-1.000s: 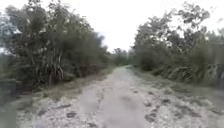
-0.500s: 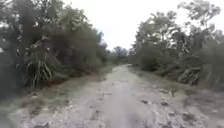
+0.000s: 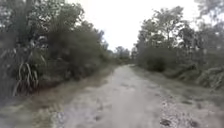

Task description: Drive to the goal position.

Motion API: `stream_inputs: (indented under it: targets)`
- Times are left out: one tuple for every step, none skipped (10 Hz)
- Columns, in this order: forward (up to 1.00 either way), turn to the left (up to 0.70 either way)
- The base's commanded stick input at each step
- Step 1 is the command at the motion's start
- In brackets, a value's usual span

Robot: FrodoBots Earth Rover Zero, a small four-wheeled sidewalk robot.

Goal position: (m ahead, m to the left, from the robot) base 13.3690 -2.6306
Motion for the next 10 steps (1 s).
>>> stream_inputs:
  targets:
    - [1.0,-0.4]
    - [1.0,-0.37]
    - [1.0,-0.27]
    - [1.0,-0.04]
    - [1.0,0.0]
    - [1.0,0.0]
    - [1.0,0.0]
    - [1.0,0.0]
    - [1.0,0.0]
    - [1.0,0.0]
